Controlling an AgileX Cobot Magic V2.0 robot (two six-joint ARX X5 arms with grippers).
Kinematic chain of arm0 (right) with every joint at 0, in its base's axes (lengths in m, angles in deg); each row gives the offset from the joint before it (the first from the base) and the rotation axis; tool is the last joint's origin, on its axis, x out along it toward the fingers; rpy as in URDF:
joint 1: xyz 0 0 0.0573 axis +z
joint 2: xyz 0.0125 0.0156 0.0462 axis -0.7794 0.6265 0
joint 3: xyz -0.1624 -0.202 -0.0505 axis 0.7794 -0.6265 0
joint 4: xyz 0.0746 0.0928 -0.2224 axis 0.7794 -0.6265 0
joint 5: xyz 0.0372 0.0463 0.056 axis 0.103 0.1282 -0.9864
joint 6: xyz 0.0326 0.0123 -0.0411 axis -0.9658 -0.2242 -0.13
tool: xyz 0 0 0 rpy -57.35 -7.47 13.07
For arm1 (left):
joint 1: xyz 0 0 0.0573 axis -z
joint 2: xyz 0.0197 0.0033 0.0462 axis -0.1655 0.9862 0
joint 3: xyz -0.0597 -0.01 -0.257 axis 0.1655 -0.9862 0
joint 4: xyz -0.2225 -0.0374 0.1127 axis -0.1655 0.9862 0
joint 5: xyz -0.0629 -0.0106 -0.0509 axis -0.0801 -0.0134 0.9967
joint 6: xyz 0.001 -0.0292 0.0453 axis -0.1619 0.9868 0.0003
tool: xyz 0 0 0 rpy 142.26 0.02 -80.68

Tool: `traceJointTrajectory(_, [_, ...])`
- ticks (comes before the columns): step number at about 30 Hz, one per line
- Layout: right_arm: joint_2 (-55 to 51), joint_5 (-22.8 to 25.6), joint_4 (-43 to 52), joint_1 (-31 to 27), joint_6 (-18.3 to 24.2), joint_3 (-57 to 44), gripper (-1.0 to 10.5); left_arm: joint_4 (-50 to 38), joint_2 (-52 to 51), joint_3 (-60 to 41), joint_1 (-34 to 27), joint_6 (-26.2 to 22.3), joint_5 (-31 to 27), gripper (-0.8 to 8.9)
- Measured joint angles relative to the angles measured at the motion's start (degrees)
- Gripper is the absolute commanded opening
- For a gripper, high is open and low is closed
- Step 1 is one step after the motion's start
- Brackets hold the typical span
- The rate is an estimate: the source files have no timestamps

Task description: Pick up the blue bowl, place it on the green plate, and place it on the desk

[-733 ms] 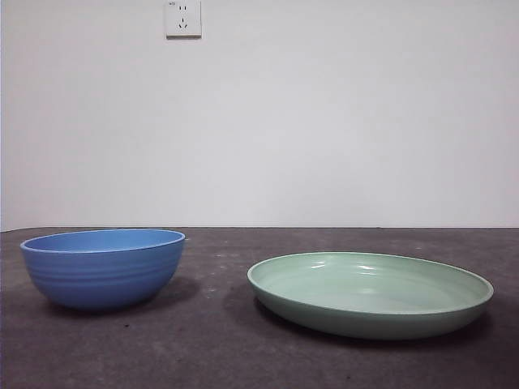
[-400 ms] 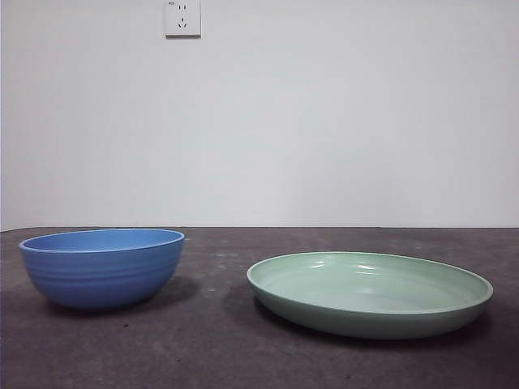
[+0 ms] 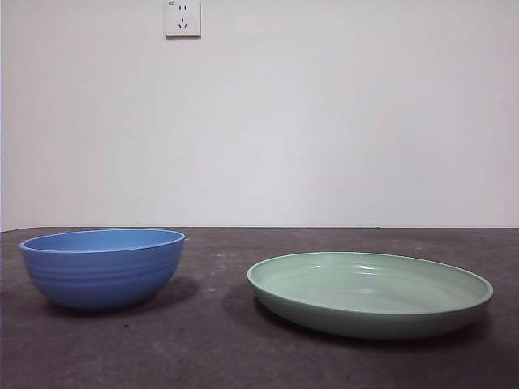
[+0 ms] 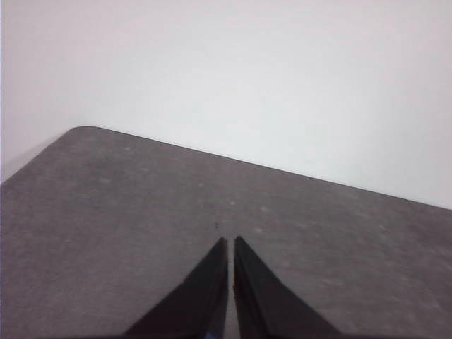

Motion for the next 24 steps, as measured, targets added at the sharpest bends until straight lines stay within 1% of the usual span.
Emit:
traceJointTrajectory(5, [8.50, -5.22, -6.27, 0.07, -0.33, 9.22, 0.2, 3.61, 9.35, 10.36, 0.02, -0.20, 6.38, 0.15])
traceJointTrajectory(9, [14.78, -9.64, -10.38, 0.07, -0.33, 16.09, 0.2, 4.81, 16.02, 14.51, 0.09, -0.39, 12.04, 0.15])
traceJointTrajectory(13, [20.79, -16.13, -13.16, 0.07, -0.31, 22.12, 0.2, 7.08, 22.69, 17.92, 0.13, -0.46, 18.32, 0.15])
traceJointTrajectory(16, [24.76, -20.87, -15.56, 0.07, -0.28, 26.01, 0.2, 9.94, 28.17, 20.96, 0.13, -0.61, 24.46, 0.16])
traceJointTrajectory(19, [28.15, -24.44, -18.38, 0.07, 0.00, 29.22, 0.2, 11.23, 32.41, 23.10, 0.13, -0.83, 30.67, 0.17])
traceJointTrajectory(22, [30.88, -25.46, -21.70, 0.07, 1.25, 31.01, 0.2, 11.28, 35.54, 23.71, 0.42, -1.03, 35.52, 0.16])
traceJointTrajectory(24, [32.15, -25.44, -24.00, 0.07, 2.43, 31.06, 0.2, 11.96, 36.92, 23.71, 0.85, -1.03, 36.48, 0.19])
